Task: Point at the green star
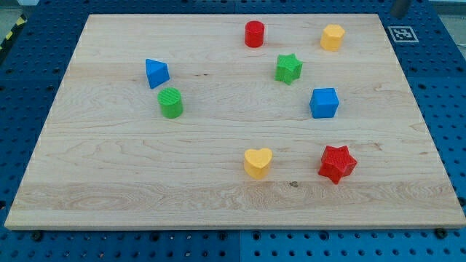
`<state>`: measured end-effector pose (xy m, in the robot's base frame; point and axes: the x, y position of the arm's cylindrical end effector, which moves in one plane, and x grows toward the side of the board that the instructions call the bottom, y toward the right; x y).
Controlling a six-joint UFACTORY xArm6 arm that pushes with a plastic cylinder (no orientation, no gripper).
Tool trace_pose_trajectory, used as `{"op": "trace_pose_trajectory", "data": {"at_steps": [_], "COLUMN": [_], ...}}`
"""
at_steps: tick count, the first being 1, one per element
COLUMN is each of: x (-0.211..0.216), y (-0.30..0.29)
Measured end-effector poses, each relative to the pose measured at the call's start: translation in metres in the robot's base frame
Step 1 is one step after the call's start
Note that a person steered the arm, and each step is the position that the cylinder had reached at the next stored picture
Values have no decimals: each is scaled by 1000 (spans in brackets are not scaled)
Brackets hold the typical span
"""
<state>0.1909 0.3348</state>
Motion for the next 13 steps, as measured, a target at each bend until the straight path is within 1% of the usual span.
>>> {"op": "trace_pose_trajectory", "data": {"at_steps": [9, 10, 12, 13], "x": [1, 9, 87, 125], "y": [-5, -5, -6, -41]}}
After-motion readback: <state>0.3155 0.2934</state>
